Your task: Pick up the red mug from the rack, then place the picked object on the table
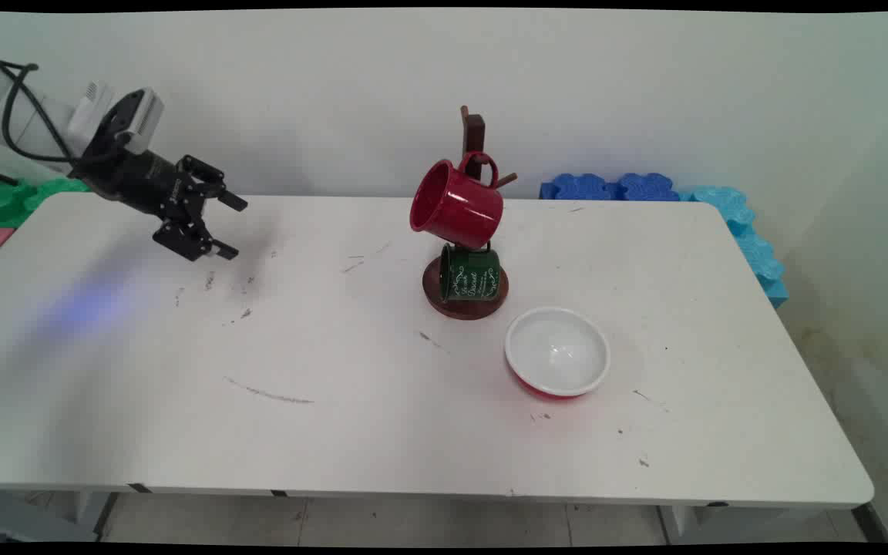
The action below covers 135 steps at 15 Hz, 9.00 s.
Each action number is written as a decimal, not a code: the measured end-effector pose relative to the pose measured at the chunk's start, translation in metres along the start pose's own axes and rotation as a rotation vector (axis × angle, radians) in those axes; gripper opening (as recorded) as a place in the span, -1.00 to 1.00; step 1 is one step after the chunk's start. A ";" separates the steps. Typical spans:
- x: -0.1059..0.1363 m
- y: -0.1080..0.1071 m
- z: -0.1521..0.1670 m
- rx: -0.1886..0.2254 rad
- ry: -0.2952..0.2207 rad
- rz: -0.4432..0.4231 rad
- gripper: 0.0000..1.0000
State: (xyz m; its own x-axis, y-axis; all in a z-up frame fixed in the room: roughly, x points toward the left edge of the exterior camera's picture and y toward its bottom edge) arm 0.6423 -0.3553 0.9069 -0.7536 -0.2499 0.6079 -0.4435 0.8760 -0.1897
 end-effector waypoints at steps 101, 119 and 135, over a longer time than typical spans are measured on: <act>0.259 0.123 0.070 -0.088 0.265 -0.498 -1.00; 0.158 0.104 0.040 0.102 0.006 -0.227 -1.00; 0.110 0.073 0.091 0.151 -0.175 -0.034 -1.00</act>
State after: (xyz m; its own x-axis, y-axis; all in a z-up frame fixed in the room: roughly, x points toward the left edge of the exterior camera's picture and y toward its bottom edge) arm 0.4831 -0.3562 0.8897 -0.8042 -0.3573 0.4750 -0.5273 0.7976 -0.2928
